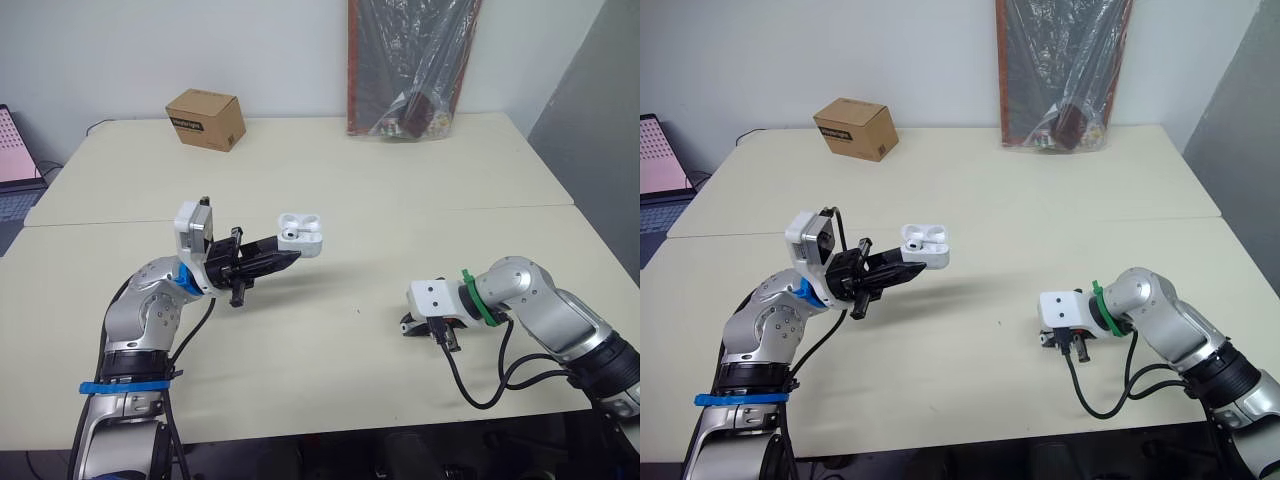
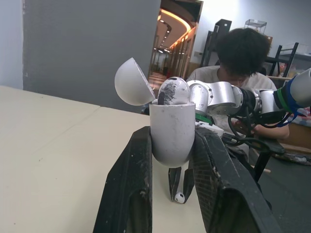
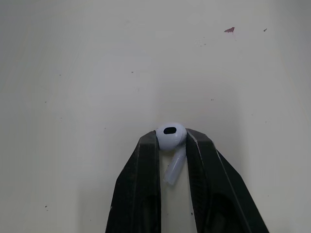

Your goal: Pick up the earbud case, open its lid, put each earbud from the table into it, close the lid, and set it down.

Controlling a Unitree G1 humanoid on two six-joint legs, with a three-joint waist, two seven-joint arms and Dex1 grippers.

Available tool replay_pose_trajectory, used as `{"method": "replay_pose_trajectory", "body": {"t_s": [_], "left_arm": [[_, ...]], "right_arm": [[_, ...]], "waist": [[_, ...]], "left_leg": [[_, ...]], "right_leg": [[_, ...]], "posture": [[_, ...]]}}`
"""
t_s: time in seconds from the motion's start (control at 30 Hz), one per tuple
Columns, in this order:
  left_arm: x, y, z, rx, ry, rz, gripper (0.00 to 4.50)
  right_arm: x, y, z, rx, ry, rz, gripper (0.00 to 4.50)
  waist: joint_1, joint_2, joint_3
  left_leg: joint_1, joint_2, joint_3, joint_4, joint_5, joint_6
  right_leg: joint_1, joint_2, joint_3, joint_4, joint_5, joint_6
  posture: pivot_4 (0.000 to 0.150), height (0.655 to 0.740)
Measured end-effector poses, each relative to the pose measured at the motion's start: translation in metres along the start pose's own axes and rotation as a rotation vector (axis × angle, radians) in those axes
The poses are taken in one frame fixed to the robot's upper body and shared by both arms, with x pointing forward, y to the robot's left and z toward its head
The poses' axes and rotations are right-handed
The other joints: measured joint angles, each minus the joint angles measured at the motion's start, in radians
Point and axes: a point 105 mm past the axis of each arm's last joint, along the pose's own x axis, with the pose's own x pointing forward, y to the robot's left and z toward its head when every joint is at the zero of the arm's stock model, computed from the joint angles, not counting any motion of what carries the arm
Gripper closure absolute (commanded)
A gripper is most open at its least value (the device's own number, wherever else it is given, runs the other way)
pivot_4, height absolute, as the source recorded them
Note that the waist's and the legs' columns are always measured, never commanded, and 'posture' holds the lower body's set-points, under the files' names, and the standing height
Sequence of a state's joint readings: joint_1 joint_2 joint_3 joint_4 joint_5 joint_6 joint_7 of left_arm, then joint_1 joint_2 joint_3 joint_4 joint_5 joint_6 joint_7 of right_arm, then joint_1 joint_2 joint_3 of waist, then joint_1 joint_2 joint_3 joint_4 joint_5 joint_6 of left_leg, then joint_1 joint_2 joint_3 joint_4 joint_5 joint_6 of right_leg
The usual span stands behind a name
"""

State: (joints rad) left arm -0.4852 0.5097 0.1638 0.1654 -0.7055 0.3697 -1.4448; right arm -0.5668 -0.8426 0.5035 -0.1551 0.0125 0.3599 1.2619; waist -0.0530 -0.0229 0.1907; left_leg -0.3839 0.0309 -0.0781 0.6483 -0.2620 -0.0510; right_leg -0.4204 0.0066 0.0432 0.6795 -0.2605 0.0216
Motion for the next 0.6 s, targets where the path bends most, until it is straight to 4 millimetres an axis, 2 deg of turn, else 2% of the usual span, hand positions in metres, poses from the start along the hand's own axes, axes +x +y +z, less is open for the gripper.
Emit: {"method": "replay_pose_trajectory", "body": {"t_s": [0.37, 0.6], "left_arm": [[0.0, 0.0002, -0.0001, -0.001, 0.0, 0.002, 3.69], [0.0, 0.0004, -0.0001, -0.002, 0.0, 0.004, 3.69]], "right_arm": [[0.0003, -0.0004, 0.0003, -0.003, 0.002, -0.002, 4.11], [-0.0014, -0.0016, -0.0012, -0.001, 0.018, -0.005, 1.78]], "waist": [[0.0, 0.0, 0.0], [0.001, 0.0, 0.0]], "left_leg": [[0.0, 0.0, 0.0, 0.0, 0.0, 0.0], [0.0, 0.0, 0.0, 0.0, 0.0, 0.0]], "right_leg": [[0.0, 0.0, 0.0, 0.0, 0.0, 0.0], [0.0, 0.0, 0.0, 0.0, 0.0, 0.0]], "posture": [[0.15, 0.74], [0.15, 0.74]]}}
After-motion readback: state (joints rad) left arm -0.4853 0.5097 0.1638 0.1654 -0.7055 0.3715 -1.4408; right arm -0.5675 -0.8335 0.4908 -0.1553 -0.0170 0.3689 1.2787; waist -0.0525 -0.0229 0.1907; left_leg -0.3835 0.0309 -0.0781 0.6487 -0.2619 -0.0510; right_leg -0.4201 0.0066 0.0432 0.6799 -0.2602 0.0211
